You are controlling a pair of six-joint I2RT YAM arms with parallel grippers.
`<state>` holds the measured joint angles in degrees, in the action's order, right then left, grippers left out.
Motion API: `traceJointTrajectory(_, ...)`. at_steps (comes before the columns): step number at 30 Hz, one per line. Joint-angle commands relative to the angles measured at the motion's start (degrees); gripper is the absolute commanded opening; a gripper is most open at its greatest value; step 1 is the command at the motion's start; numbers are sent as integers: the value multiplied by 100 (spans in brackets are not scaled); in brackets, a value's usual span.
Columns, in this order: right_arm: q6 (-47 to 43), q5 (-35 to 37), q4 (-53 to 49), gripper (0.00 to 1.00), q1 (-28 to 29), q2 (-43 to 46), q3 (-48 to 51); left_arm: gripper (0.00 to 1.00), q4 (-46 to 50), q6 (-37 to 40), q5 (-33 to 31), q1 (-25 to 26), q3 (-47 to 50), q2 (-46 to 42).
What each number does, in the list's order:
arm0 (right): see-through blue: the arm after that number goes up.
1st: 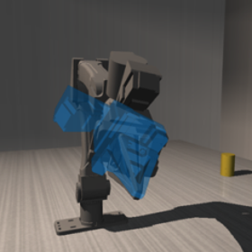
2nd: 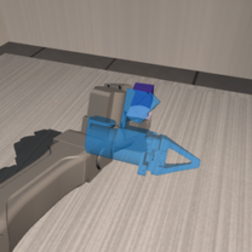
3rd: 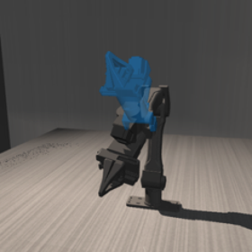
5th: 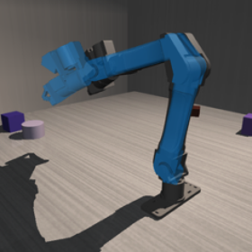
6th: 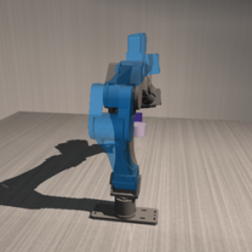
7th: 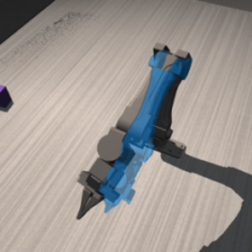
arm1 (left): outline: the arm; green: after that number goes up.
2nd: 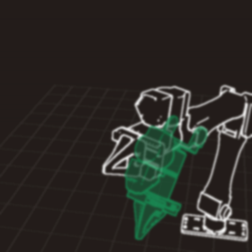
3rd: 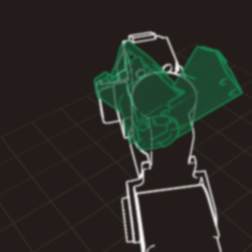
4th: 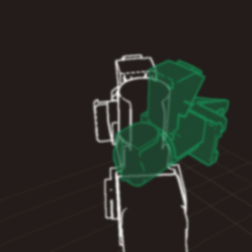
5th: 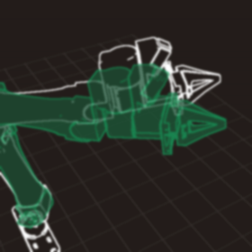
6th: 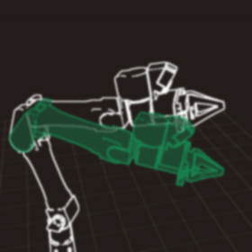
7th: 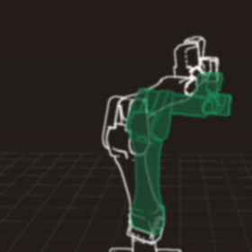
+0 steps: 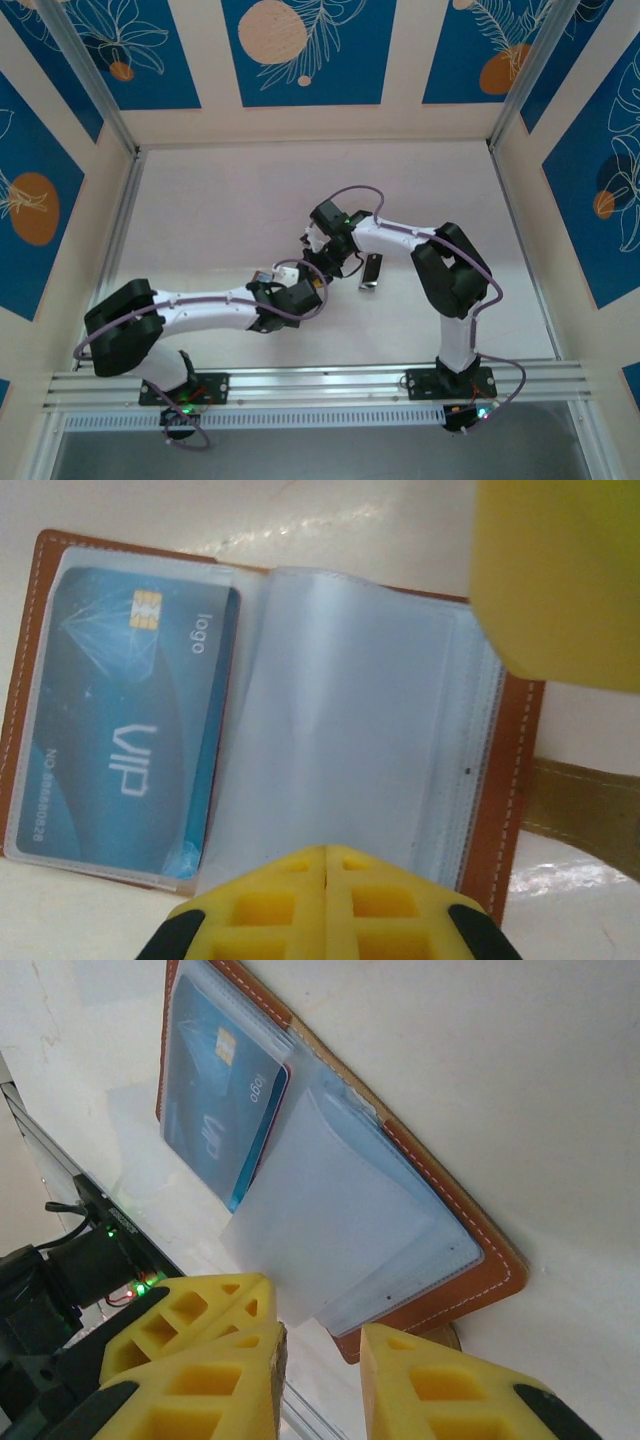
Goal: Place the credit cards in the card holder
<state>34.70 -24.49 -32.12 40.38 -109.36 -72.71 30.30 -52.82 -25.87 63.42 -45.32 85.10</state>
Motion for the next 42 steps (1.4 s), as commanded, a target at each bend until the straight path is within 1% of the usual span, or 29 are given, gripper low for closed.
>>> traceJointTrajectory(1, 99, 51, 14, 27, 1, -33, 81, 0, -104, -311, 78, -129, 179, -283)
traceJointTrajectory(6, 83, 121, -38, 27, 4, -6, 81, 0, -12, -395, -57, -307, 371, -564)
traceJointTrajectory(9, 37, 283, -127, 27, 67, 28, 57, 0, 142, -368, -125, -427, 398, -679)
traceJointTrajectory(11, 11, 438, -250, 27, 139, 8, 6, 0, 188, -369, -78, -568, 516, -833)
traceJointTrajectory(12, 17, 527, -312, 26, 177, -1, -14, 0, 271, -398, -44, -743, 626, -971)
traceJointTrajectory(14, 29, 632, -340, 24, 252, -5, -15, 0, 263, -373, 107, -1124, 927, -1360)
traceJointTrajectory(16, 21, 741, -416, 22, 356, -25, -85, 0, 136, -187, 367, -1524, 1201, -1751)
traceJointTrajectory(18, 19, 895, -507, 18, 479, -59, -172, 0, 229, -7, 484, -1808, 1221, -1835)
traceJointTrajectory(22, 125, 970, -624, 9, 643, -178, -162, 0, 207, 219, 604, -2072, 1145, -1603)
traceJointTrajectory(25, 169, 1047, -581, 7, 800, -54, 103, 0, -27, 317, 727, -2202, 1234, -1497)
traceJointTrajectory(27, 151, 1065, -630, 7, 891, -99, 196, 0, -128, 440, 754, -2234, 1209, -1400)
traceJointTrajectory(29, 144, 1230, -793, 5, 926, -260, 196, 0, -152, 581, 753, -2229, 1104, -1236)
traceJointTrajectory(33, 181, 1551, -965, 4, 847, -425, 262, 0, -330, 810, 819, -2193, 1033, -1048)
traceJointTrajectory(35, 219, 1721, -1013, 3, 696, -503, 283, 0, -377, 880, 821, -2141, 1017, -977)
traceJointTrajectory(39, 158, 2093, -1138, 3, 295, -599, 155, 0, -482, 966, 798, -1868, 950, -698)
traceJointTrajectory(42, -14, 2505, -1378, 3, 115, -612, -51, 0, -434, 902, 705, -1574, 874, -831)
